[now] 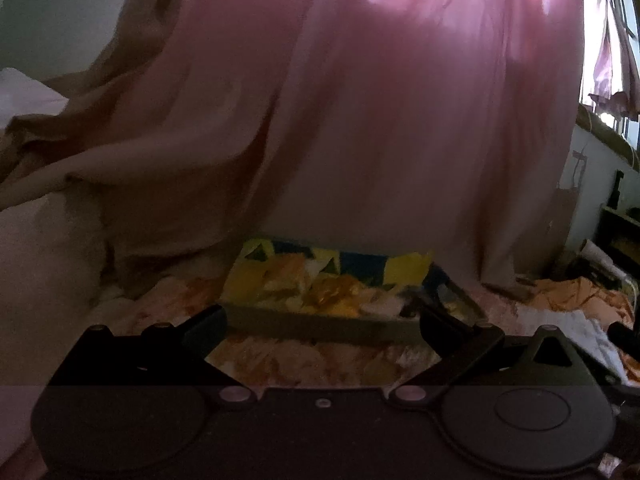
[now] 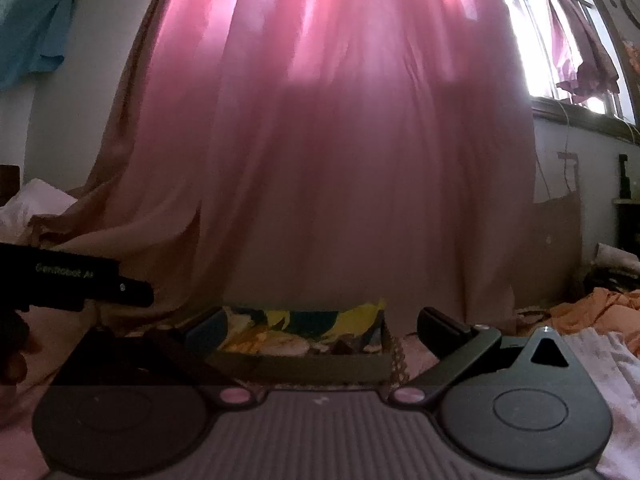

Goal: Organize snacks
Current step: 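Open both grippers and return them toward the remaining snacks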

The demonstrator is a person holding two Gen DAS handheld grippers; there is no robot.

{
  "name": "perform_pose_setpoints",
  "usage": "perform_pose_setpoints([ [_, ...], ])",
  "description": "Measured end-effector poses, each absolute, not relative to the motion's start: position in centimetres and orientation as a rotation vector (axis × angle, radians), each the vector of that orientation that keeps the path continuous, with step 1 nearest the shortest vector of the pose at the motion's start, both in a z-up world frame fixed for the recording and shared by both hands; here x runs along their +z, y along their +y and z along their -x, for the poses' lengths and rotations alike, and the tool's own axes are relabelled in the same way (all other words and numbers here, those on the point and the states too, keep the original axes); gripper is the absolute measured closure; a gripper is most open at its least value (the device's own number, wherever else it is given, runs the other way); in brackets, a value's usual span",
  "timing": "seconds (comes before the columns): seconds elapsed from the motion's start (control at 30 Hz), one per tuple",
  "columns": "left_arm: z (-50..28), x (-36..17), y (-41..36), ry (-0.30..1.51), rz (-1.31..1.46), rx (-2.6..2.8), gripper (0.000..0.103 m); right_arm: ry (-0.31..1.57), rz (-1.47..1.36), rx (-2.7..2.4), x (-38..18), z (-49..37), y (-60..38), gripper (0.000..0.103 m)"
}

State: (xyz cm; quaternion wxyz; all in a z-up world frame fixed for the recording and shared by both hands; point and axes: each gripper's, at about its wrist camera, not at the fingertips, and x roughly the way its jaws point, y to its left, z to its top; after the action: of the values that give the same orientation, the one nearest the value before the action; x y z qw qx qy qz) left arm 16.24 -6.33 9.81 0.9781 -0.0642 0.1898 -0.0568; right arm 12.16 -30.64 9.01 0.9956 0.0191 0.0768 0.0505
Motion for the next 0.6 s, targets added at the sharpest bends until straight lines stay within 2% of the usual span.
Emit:
perform_pose_setpoints([
  [0.33, -10.6, 7.4, -4.1, 0.400, 0.130, -0.088, 0.001, 0.153, 0.005, 0.111, 8.0, -7.5, -28.6, 0.000],
  [0.6, -7.5, 5.5, -3.4, 0.411, 0.090, -0.090, 0.001, 0.226, 0.021, 0.112, 6.8, -4.8, -28.1, 0.000],
])
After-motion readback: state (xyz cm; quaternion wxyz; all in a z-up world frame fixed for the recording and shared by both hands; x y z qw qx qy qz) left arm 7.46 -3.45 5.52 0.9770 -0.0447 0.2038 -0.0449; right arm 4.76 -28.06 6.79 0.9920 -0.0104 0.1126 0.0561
